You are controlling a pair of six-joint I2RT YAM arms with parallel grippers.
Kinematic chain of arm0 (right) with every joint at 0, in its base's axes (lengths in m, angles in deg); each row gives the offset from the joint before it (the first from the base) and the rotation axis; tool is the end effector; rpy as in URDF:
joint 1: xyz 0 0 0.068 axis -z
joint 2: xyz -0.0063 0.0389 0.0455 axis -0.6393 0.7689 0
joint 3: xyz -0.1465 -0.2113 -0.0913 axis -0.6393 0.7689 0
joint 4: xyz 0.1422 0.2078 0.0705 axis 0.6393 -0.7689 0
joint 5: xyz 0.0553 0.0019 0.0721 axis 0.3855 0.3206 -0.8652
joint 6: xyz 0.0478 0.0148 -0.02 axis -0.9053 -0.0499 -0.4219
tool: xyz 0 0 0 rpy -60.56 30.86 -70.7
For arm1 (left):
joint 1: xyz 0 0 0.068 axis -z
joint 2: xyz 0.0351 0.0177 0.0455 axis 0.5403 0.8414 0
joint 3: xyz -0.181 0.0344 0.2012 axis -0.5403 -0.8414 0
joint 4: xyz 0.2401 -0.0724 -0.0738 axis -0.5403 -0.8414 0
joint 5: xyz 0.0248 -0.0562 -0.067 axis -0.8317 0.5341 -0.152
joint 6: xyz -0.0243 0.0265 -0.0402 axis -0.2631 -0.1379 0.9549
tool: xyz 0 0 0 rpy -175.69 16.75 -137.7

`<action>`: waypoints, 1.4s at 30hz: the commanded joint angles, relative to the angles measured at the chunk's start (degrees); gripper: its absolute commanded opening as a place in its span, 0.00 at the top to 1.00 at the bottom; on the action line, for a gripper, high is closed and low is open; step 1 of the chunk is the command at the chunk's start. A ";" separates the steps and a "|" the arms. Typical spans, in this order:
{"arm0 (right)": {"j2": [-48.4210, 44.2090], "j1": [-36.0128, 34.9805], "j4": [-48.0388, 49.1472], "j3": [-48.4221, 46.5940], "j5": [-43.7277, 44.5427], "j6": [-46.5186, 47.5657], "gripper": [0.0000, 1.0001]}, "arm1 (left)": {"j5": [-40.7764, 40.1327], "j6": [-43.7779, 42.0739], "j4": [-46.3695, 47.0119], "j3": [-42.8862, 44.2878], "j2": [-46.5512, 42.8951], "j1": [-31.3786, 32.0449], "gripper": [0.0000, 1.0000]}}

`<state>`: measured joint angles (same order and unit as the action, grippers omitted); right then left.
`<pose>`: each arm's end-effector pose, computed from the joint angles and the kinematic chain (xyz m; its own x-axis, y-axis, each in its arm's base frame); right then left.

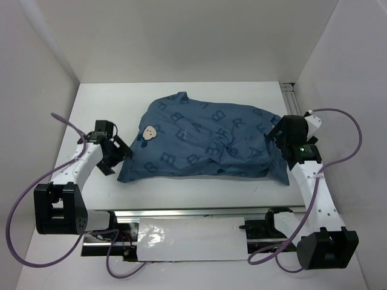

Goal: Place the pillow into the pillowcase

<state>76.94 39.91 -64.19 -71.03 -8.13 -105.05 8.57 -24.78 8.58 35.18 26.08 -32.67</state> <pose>0.2047 -0.0152 0.3110 -0.3737 0.4846 -0.7909 0.6139 0.7684 0.1807 0.2534 0.0037 0.2366 -0.5575 -0.7433 -0.3698 -0.7025 0.6597 -0.2669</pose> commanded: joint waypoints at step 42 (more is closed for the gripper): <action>45.86 -23.46 9.32 -17.15 -9.83 17.47 0.98 | -1.17 -2.92 21.15 -14.60 -10.88 -0.30 1.00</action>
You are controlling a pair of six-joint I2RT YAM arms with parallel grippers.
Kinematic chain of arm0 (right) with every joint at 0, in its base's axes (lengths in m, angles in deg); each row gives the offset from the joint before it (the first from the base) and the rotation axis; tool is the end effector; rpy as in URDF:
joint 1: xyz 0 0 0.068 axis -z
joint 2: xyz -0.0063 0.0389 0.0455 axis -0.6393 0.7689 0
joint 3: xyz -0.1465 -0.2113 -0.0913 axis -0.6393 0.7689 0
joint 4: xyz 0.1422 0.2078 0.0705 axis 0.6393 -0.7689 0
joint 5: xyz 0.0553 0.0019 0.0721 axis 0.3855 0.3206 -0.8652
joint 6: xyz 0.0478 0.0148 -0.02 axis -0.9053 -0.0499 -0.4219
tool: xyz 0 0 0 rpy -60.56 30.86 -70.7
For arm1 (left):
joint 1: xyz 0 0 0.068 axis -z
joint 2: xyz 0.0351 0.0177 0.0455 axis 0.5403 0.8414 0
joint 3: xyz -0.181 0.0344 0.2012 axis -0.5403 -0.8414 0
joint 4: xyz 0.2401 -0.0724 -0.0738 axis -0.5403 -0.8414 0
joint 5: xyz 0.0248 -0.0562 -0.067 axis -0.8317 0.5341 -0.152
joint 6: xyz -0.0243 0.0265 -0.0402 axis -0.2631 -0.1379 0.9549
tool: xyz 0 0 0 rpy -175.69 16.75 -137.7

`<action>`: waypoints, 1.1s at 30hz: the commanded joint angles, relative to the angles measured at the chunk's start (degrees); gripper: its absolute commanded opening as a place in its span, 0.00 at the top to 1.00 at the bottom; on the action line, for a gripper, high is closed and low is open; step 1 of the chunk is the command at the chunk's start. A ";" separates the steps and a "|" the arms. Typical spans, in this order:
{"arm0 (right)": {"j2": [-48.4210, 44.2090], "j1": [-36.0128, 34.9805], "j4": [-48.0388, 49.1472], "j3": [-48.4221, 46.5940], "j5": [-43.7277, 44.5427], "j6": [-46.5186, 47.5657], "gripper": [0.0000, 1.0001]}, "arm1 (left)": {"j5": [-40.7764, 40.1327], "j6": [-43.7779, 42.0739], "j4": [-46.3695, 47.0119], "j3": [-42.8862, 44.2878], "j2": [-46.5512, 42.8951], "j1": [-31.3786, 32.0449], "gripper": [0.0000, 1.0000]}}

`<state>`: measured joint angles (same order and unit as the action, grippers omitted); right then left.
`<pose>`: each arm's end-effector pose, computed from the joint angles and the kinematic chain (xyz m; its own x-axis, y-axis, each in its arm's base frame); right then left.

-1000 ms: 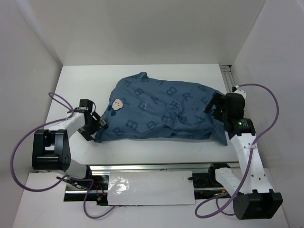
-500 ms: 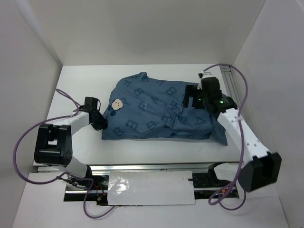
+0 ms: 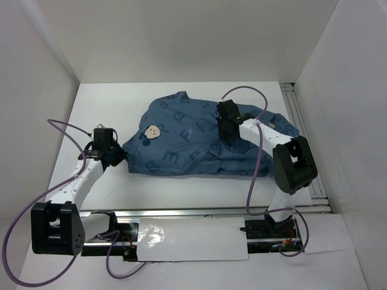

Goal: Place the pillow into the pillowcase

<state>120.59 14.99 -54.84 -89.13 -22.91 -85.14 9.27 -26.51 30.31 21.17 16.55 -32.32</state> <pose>0.3399 0.1502 0.2163 -0.8067 -0.1425 -0.5736 -0.1596 0.9870 -0.0207 0.2354 0.0018 0.2217 -0.4510 -0.7213 -0.5257 -0.5688 0.6861 -0.4535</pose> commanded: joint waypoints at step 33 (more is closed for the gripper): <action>15.43 -1.54 11.64 -27.19 3.77 -0.89 0.79 | -5.82 2.85 -1.63 9.25 1.37 -11.44 1.00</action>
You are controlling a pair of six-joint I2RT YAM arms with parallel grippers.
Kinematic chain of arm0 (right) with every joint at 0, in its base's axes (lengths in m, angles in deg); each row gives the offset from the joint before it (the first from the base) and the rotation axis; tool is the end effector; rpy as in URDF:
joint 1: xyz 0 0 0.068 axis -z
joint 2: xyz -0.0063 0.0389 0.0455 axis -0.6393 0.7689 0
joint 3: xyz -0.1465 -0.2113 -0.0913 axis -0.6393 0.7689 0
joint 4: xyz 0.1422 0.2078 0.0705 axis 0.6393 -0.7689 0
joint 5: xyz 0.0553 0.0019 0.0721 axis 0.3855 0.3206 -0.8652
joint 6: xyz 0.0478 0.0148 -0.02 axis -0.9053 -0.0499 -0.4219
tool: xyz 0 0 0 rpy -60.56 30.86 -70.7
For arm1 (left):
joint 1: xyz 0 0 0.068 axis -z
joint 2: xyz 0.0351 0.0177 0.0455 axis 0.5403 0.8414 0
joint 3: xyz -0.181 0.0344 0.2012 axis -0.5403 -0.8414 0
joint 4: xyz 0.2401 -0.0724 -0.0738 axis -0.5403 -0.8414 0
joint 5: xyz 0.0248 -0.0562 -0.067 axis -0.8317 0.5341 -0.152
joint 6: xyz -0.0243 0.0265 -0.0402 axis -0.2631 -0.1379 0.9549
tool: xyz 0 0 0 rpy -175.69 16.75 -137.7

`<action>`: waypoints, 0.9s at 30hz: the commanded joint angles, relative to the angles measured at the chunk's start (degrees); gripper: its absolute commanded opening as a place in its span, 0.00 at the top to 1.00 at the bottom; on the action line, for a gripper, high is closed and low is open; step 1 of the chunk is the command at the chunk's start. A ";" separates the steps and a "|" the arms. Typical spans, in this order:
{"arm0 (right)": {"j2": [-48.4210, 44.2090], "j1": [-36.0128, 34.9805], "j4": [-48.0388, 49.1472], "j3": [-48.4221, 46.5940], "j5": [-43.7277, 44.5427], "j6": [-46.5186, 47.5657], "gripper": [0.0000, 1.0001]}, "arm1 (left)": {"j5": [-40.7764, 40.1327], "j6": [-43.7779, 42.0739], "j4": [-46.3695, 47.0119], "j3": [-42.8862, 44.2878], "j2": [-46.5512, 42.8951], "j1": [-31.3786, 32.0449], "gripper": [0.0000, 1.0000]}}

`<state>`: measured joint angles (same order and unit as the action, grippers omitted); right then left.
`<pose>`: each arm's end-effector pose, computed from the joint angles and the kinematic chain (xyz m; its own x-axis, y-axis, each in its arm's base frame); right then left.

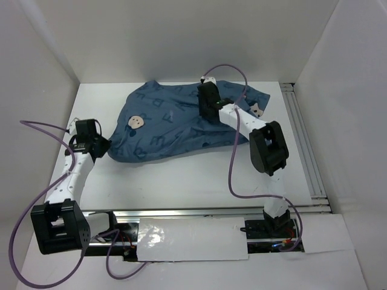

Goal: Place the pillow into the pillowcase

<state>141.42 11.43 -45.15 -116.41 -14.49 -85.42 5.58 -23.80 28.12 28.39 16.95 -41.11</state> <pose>0.4353 0.2220 0.2315 -0.6051 -0.0927 -0.7907 -0.1116 0.9933 -0.0311 0.2442 0.0418 0.2586 -0.2271 -0.7910 -0.5681 -0.6719 0.5495 -0.4966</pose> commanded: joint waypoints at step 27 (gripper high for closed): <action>-31.29 36.93 -8.59 36.05 -20.06 -7.64 0.01 | 2.00 -3.46 1.69 5.47 5.72 -7.06 1.00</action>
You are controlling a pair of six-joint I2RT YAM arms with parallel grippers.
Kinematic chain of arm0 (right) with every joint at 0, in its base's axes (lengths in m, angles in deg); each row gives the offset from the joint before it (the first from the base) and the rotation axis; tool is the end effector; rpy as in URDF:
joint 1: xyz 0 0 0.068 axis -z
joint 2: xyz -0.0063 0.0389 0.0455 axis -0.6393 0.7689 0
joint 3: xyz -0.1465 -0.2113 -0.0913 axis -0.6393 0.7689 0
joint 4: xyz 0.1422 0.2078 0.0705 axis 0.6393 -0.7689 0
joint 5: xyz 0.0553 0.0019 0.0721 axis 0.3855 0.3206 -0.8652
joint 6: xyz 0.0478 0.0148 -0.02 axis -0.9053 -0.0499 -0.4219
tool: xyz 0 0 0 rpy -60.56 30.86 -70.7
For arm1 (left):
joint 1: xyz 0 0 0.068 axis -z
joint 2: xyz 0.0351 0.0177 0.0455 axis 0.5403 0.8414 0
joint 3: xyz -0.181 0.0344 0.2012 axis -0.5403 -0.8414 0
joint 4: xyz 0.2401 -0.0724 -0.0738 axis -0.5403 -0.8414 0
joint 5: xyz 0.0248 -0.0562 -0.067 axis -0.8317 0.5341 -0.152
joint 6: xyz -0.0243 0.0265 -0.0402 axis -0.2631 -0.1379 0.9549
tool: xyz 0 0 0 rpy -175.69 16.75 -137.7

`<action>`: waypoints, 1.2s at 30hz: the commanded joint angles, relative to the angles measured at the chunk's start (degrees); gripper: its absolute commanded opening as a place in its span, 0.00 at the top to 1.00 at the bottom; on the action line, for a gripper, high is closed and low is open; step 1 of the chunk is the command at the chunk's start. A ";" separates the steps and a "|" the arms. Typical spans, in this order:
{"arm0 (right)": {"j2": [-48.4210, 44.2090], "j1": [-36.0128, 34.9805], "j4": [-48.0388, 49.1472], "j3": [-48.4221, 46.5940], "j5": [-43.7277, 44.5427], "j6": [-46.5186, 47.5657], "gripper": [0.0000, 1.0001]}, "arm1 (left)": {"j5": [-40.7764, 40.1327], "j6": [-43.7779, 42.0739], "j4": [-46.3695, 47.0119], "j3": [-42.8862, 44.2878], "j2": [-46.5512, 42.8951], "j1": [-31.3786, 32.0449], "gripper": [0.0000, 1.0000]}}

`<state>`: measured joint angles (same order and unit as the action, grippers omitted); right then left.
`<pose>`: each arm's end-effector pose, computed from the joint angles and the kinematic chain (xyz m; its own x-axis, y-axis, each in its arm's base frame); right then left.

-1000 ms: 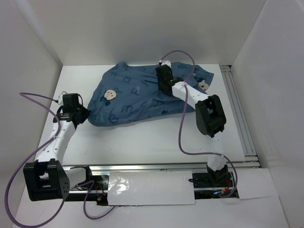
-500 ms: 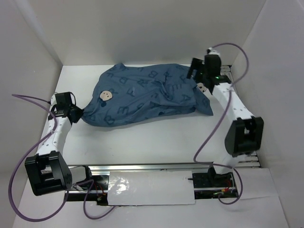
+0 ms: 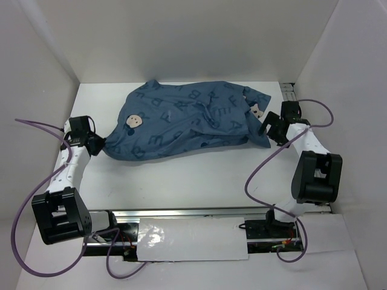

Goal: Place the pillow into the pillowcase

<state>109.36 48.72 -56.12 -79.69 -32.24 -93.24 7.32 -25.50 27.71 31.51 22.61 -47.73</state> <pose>0.3191 -0.0506 0.2283 -0.7095 0.4634 -0.5309 0.4338 0.8809 0.1892 0.2567 0.0737 0.2525 -0.1989 -0.8127 -0.5478 -0.7364 0.4927 -0.4636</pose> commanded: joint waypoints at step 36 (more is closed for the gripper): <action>20.13 -10.21 16.08 4.17 2.17 -8.78 1.00 | -0.89 -2.29 2.72 0.15 -0.99 -0.44 1.00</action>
<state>126.34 38.38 -38.57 -80.01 -24.42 -100.70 7.72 -26.73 28.21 31.49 22.61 -47.80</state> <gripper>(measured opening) 0.032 0.031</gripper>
